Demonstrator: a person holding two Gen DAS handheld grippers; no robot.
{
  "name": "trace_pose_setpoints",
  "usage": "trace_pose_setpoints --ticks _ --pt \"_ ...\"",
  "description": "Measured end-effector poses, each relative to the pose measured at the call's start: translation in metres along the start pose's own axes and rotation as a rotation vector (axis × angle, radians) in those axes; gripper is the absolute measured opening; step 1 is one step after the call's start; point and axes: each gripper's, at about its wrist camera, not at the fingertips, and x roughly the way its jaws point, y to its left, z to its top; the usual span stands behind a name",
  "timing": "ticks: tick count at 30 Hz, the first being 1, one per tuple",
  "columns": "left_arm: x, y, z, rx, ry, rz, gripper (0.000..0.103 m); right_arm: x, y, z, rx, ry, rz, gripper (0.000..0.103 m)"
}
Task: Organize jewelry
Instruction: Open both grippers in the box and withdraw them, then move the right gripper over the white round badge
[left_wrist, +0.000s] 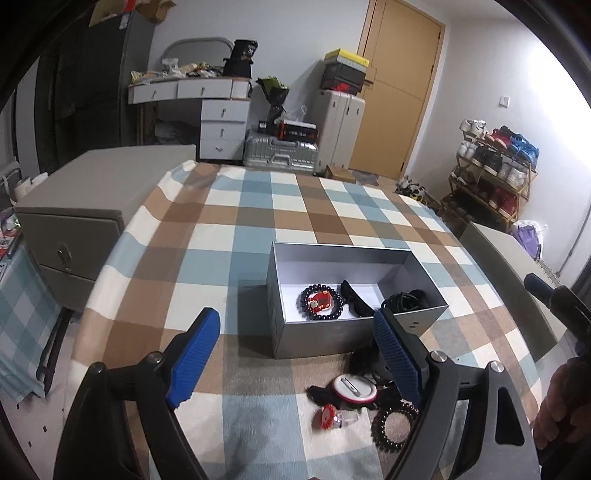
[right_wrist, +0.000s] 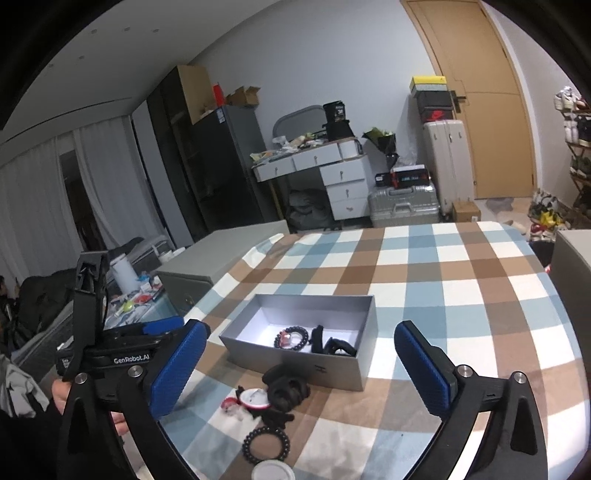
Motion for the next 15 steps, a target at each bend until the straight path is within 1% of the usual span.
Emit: trace_pose_setpoints --ticks 2,8,11,13,15 --pt "-0.005 -0.001 -0.002 0.001 -0.012 0.014 0.082 -0.007 0.002 -0.003 -0.007 -0.017 -0.032 0.103" --pt "-0.017 -0.004 -0.015 0.003 -0.057 0.075 0.082 -0.016 0.008 -0.017 -0.016 -0.022 -0.054 0.103" --pt "-0.020 -0.008 -0.024 0.021 -0.071 0.097 0.082 -0.016 0.013 -0.029 -0.039 0.004 -0.052 0.103" --pt "-0.020 -0.010 -0.030 0.035 -0.064 0.118 0.084 -0.013 0.016 -0.041 -0.064 0.030 -0.061 0.103" --pt "-0.018 -0.010 -0.038 0.036 -0.047 0.113 0.089 -0.009 0.018 -0.053 -0.072 0.079 -0.051 0.103"
